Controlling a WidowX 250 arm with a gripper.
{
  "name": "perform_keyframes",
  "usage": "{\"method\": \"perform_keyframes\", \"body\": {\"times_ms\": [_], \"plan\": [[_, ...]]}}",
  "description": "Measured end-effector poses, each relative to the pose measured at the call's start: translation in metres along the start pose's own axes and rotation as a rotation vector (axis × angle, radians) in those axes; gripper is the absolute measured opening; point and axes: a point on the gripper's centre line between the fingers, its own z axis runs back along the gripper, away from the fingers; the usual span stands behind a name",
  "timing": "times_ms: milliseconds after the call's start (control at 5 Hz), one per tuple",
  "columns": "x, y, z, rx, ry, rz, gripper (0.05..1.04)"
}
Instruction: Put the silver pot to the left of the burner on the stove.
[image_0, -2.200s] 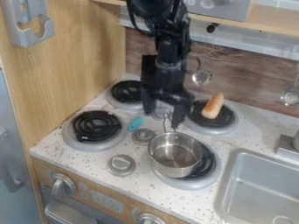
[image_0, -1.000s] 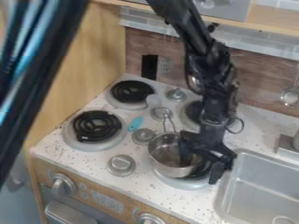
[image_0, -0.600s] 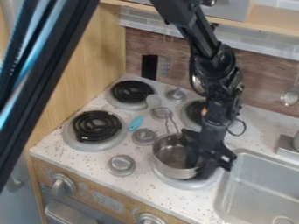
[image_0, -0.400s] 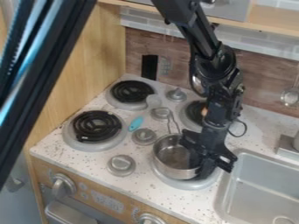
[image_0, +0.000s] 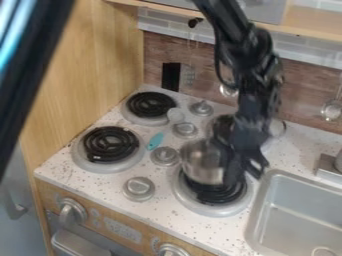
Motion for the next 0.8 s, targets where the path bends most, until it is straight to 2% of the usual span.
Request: {"method": "perform_keyframes", "body": {"times_ms": [200,400,600,800], "plan": [[-0.015,0.043,0.013,0.009,-0.016,0.017,0.067],[-0.037,0.082,0.013,-0.013,0.008,0.103,0.067],[-0.047,0.113,0.01,-0.019,0.021,0.171,0.065],[-0.059,0.133,-0.01,-0.036,0.067,0.214,0.064]]}}
